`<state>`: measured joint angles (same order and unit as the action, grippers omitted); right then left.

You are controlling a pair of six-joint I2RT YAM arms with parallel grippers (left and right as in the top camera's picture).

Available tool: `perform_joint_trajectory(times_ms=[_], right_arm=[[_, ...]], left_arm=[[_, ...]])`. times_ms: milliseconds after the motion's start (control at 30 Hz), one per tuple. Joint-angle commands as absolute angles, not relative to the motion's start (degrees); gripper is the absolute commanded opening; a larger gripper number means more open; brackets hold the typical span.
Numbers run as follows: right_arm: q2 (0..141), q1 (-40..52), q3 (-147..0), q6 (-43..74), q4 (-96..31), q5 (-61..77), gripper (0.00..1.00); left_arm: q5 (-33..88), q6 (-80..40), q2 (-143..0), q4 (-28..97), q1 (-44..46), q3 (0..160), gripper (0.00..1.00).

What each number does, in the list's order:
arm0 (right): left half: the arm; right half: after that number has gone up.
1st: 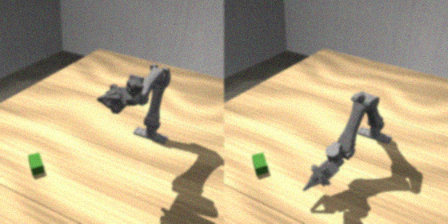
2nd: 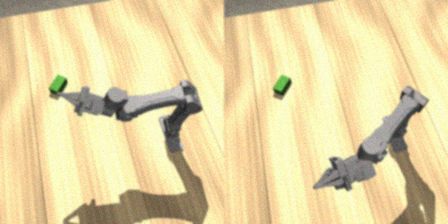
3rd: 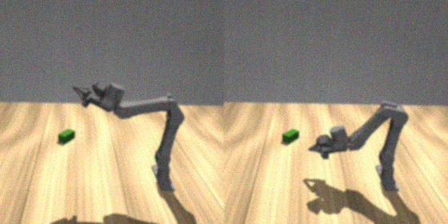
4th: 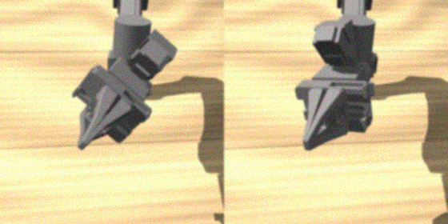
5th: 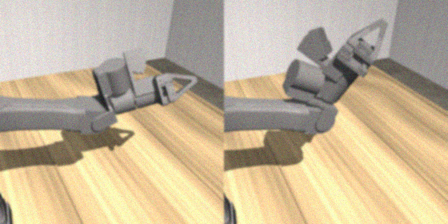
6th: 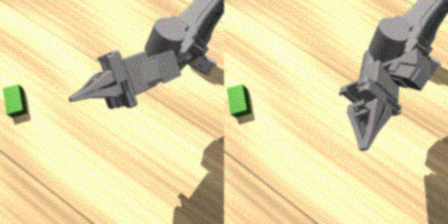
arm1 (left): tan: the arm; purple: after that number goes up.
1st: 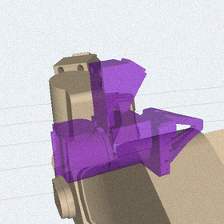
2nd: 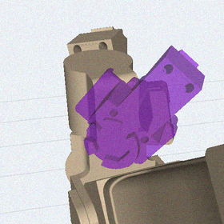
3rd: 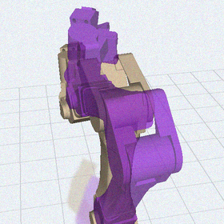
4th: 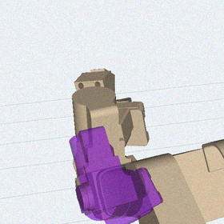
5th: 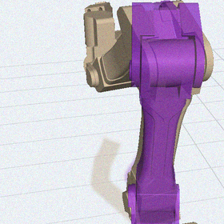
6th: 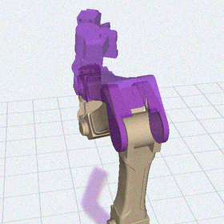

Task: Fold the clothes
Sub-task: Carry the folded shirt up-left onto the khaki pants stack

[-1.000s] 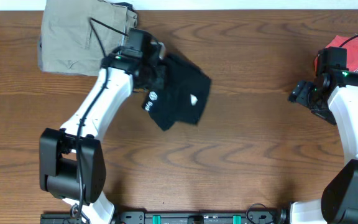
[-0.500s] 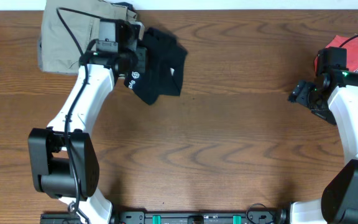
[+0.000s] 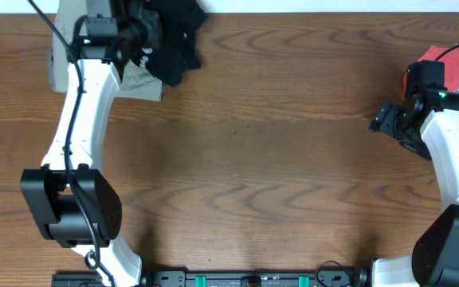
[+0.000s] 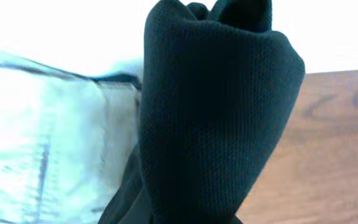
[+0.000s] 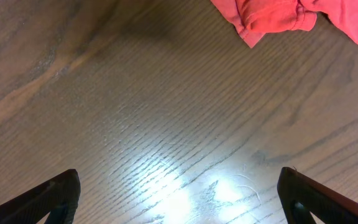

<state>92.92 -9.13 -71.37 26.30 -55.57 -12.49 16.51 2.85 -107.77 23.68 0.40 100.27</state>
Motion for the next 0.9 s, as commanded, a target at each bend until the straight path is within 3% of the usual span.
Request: perform_joint_trajectory(times_ms=[0,500,700,867], right_arm=[[92.2,-9.32,-71.81,26.09,-55.51,-13.5,0.99],[92.2,-9.32,-71.81,26.09,-55.51,-13.5,0.99],[92.2,-9.32,-71.81,26.09,-55.51,-13.5,0.99],[92.2,-9.32,-71.81,26.09,-55.51,-13.5,0.99]], left_arm=[[16.82,3.18,-107.66,22.81,-1.02,102.37,0.06],[16.8,-4.49,-115.96,14.7,-8.54,102.37,0.06],[10.96,-13.21,-121.05,7.64,-12.4,102.37,0.06],[10.04,-13.65,-124.36,3.46,-15.57,102.37,0.07]])
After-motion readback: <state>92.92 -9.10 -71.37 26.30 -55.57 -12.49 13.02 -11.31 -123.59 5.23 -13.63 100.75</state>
